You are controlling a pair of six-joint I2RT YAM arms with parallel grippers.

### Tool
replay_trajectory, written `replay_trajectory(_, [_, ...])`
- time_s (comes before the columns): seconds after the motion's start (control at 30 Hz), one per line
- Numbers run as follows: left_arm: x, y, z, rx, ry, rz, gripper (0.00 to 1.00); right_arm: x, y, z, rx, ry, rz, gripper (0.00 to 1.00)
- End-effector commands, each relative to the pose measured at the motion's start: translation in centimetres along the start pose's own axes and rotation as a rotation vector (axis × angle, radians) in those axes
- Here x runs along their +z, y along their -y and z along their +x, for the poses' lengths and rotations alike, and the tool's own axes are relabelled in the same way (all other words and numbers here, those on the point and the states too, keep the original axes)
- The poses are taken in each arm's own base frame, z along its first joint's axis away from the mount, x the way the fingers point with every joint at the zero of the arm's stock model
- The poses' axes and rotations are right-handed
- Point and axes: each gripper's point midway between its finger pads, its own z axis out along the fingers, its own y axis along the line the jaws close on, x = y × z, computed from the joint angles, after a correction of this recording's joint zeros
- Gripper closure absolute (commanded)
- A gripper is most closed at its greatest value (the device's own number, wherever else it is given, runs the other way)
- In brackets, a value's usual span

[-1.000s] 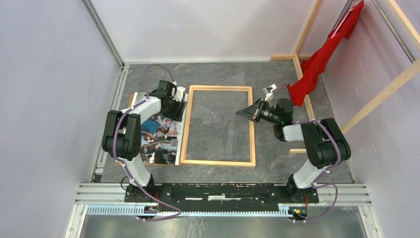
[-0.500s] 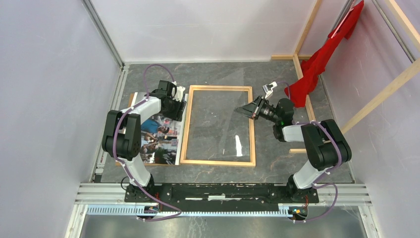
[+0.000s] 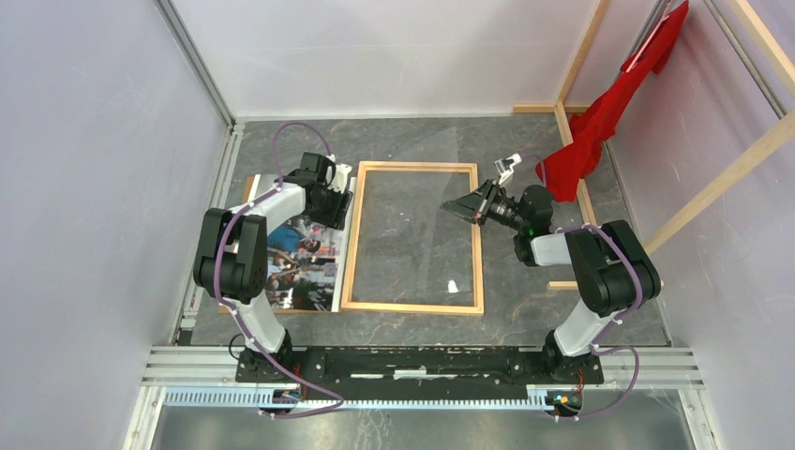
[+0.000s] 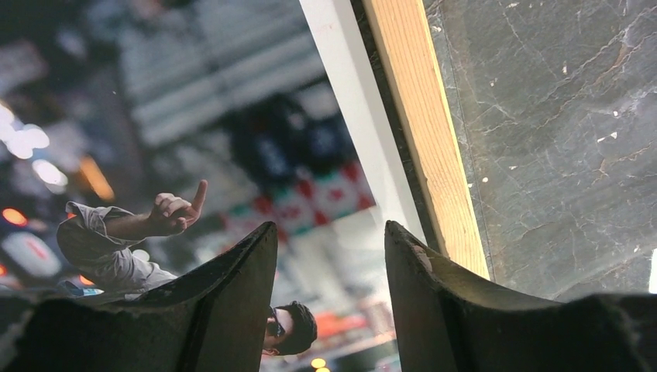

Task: Put the photo into the frame
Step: Place the photo frame item in the photo frame.

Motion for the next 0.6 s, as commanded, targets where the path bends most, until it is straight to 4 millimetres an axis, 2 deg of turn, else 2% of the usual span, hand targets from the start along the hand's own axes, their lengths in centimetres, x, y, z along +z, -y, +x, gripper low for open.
replay_trajectory(0.0, [0.1,0.5,-0.8,-0.028,0.030,0.016,0.41,1.0,-3.6,-1.1,-0.090,0.014,-0.111,1.00])
replay_trajectory(0.27, [-0.1,0.5,-1.2,-0.039,0.035,0.021,0.43,1.3,-5.9,-1.1,-0.073,0.016,-0.194,1.00])
replay_trajectory(0.57, [-0.2,0.2,-1.2,-0.044,0.034,0.019,0.44,2.0,-6.5,-1.1,-0.073,0.003,-0.213,1.00])
